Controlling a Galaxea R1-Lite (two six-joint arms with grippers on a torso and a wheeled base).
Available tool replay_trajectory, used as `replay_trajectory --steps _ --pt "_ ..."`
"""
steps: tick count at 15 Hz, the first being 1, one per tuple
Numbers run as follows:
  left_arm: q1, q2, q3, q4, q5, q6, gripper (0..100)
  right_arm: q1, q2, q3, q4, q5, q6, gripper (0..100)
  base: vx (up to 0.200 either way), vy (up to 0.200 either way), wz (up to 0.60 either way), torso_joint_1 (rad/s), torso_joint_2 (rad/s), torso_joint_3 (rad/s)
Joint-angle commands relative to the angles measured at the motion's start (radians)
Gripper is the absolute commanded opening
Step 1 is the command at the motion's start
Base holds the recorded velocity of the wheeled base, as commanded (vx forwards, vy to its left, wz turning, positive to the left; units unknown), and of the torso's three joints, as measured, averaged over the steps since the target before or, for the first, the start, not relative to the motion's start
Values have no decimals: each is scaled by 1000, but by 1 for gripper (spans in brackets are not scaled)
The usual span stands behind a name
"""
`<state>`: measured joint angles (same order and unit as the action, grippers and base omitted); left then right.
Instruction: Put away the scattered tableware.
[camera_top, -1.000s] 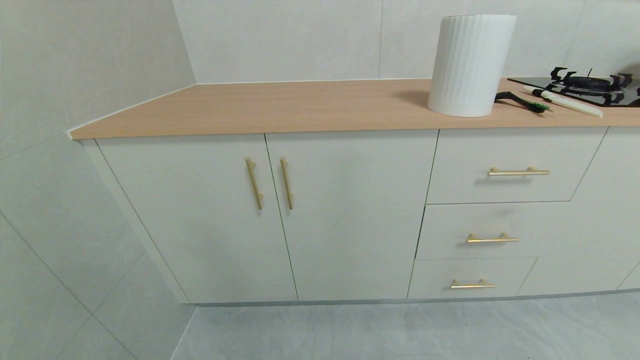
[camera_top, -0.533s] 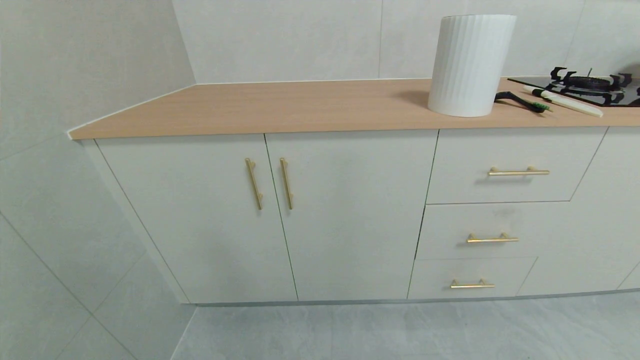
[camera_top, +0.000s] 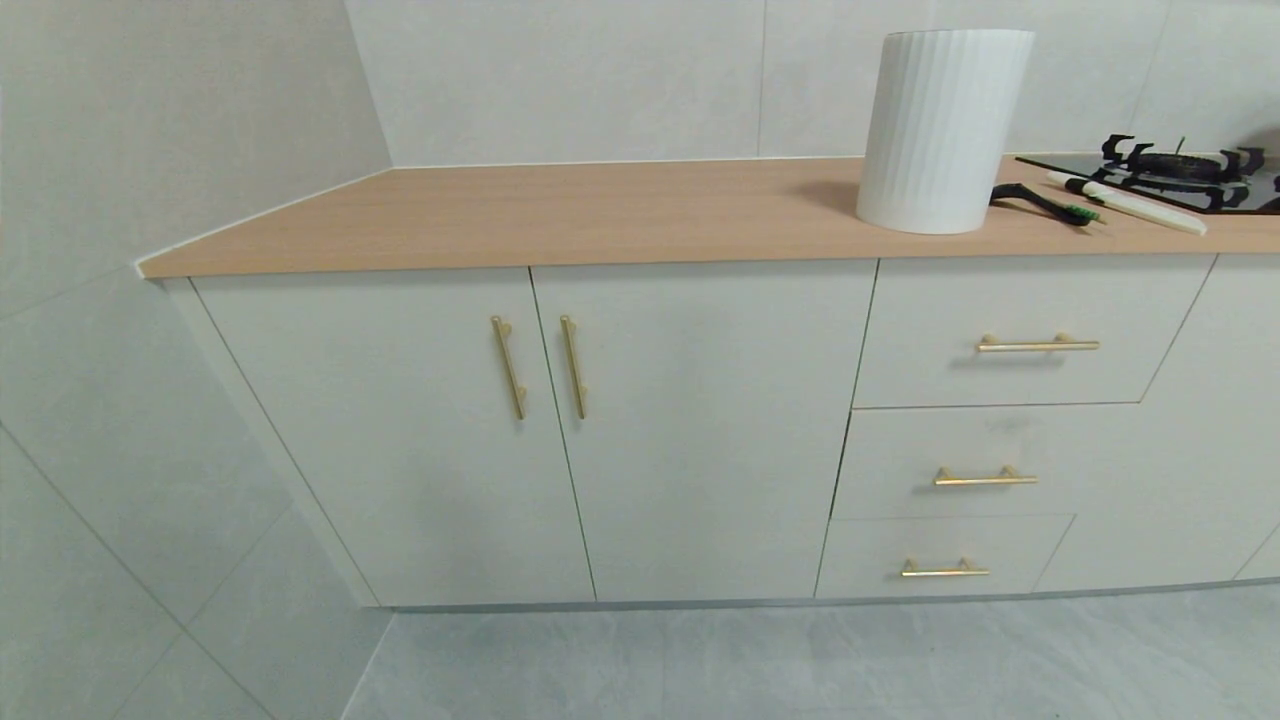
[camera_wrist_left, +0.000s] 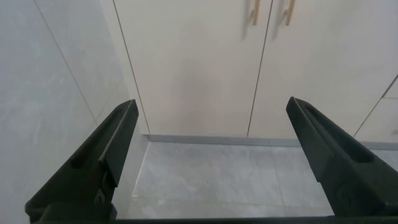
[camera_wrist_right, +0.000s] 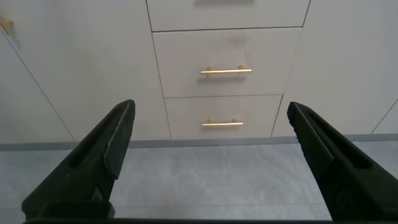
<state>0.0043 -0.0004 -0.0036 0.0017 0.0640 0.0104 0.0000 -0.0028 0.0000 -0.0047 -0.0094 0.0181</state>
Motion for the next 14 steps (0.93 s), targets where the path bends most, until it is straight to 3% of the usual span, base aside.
replay_trajectory --steps 1,3,6,8,14 --pt "0 0 1 0 0 0 100 0 4 0 2 0 0 100 0 0 0 0 0 0" --pt "0 0 1 0 -1 10 100 0 4 0 2 0 0 100 0 0 0 0 0 0" --pt "0 0 1 -2 0 -12 100 0 4 0 2 0 0 100 0 0 0 0 0 0" --pt "0 0 1 -2 -1 -7 100 0 4 0 2 0 0 100 0 0 0 0 0 0" --pt "0 2 1 -2 -1 -13 100 0 4 0 2 2 -3 100 0 -200 0 2 3 1"
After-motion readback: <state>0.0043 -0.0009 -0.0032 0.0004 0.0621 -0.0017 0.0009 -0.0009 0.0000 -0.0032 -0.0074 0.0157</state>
